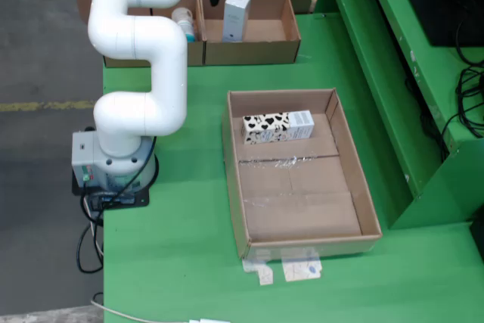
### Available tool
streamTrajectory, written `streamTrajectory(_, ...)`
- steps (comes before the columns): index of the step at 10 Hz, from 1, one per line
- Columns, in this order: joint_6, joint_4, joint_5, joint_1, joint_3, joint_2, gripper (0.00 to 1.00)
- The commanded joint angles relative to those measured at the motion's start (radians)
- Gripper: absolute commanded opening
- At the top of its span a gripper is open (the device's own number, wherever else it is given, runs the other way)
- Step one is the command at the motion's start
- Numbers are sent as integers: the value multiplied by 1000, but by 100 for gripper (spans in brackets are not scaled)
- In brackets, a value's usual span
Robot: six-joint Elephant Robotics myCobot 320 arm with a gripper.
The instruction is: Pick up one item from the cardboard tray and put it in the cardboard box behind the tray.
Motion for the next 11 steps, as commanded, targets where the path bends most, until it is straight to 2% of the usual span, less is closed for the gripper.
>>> streamTrajectory(1,31,-577,3,-52,286,260,100)
streamTrajectory(2,73,-501,-9,-72,80,404,100)
streamTrajectory(4,89,-472,-3,-115,-67,534,100)
streamTrajectory(11,200,-608,-74,-203,-44,663,100)
